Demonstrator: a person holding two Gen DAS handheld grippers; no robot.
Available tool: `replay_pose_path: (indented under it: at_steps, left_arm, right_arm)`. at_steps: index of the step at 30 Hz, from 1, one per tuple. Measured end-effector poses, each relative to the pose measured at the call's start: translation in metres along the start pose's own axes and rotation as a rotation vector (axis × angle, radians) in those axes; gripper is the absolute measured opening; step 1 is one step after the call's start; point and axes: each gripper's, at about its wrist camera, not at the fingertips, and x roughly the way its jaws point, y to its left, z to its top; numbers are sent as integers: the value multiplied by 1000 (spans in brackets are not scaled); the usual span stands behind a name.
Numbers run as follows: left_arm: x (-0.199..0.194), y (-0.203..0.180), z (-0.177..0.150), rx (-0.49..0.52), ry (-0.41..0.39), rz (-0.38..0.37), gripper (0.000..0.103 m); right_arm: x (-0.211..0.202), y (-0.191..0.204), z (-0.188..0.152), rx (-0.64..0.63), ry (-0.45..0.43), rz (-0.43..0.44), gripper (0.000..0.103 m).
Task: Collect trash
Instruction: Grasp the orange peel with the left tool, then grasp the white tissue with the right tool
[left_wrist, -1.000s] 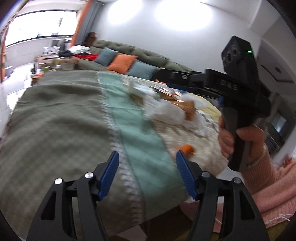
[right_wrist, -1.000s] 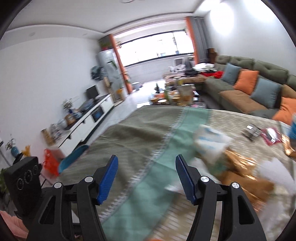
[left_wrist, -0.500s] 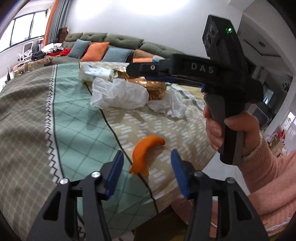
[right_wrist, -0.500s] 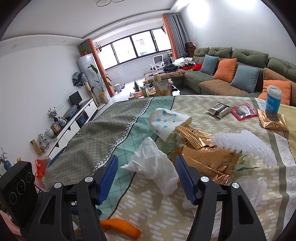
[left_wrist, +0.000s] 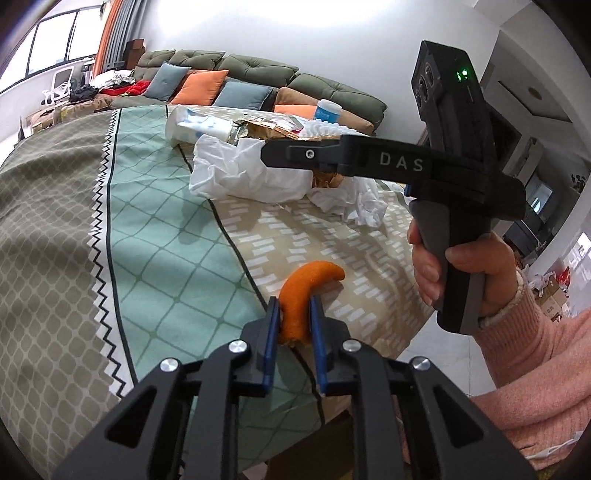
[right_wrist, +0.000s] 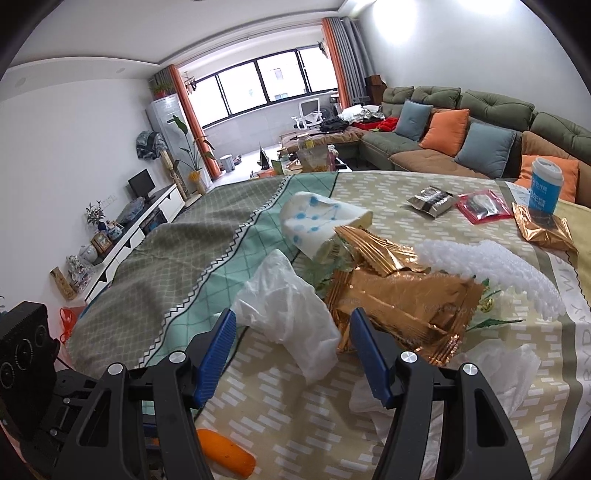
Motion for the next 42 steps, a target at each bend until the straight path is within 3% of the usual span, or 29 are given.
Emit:
replay_pose_path:
  at_steps: [6, 15, 17, 23, 42]
  left_arm:
    - [-1, -1, 0, -1, -4, 17, 14]
    - [-16, 7, -4, -38, -36, 46, 14]
    - [-21, 11, -5, -53, -46, 55, 13]
    - [-37, 25, -5, -96, -79, 89, 13]
    - [-92, 60, -9, -203, -207, 225, 13]
  right_arm:
    - [4, -3, -4, 11, 18, 1, 60]
    - [6, -3, -6, 17, 22, 17, 29]
    - [5, -1, -5, 11, 18, 20, 17]
    - [1, 5, -2, 5, 5, 51, 6]
    - [-14, 50, 22, -64, -62, 186, 3]
